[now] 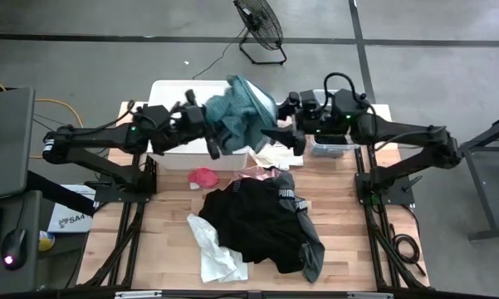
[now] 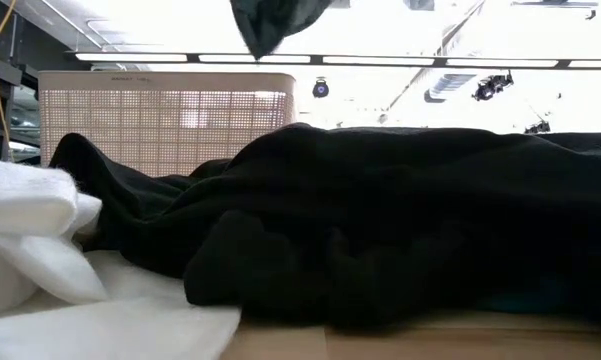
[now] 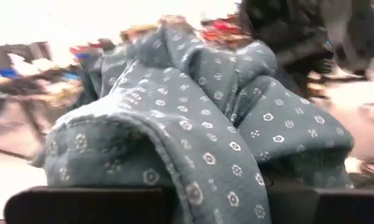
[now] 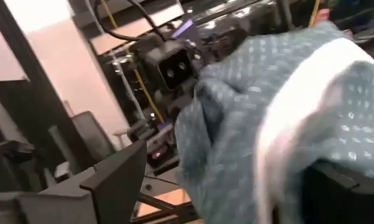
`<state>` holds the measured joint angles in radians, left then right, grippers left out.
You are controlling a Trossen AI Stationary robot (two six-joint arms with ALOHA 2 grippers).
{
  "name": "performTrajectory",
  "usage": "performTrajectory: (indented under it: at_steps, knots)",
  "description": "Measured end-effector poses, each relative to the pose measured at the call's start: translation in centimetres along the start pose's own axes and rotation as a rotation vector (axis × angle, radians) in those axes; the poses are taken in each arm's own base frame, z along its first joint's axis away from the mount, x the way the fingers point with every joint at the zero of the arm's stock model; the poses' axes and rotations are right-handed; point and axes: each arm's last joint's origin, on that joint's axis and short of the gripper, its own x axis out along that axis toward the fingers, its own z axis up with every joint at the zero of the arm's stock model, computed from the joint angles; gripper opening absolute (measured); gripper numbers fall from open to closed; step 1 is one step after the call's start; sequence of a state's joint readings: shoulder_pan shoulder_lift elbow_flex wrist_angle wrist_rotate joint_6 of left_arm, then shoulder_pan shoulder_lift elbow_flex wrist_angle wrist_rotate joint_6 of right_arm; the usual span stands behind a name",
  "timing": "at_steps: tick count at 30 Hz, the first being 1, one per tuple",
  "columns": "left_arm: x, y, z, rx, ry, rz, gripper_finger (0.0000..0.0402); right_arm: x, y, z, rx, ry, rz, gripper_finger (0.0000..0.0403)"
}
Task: Pick & Place Cloths
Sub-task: Put the blue polo shirt into the white bin
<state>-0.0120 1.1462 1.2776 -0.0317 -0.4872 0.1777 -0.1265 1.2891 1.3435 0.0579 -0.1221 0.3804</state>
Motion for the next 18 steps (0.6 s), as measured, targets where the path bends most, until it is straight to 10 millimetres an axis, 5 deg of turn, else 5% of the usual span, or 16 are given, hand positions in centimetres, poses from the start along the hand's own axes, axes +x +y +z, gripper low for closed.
performTrajectory:
  at_steps: [8, 18]
  knots:
    - [-1.8, 1.6, 0.3, 0.095, 0.077, 0.199, 0.0060, -3.1, 0.7, 1.9, -0.042, -0.076, -0.135, 0.0317]
    - [-4.4, 3.5, 0.6, 0.170, 0.163, 0.393, 0.0060, -3.0, 0.3, 1.8, -0.044, -0.096, -0.236, 0.0316]
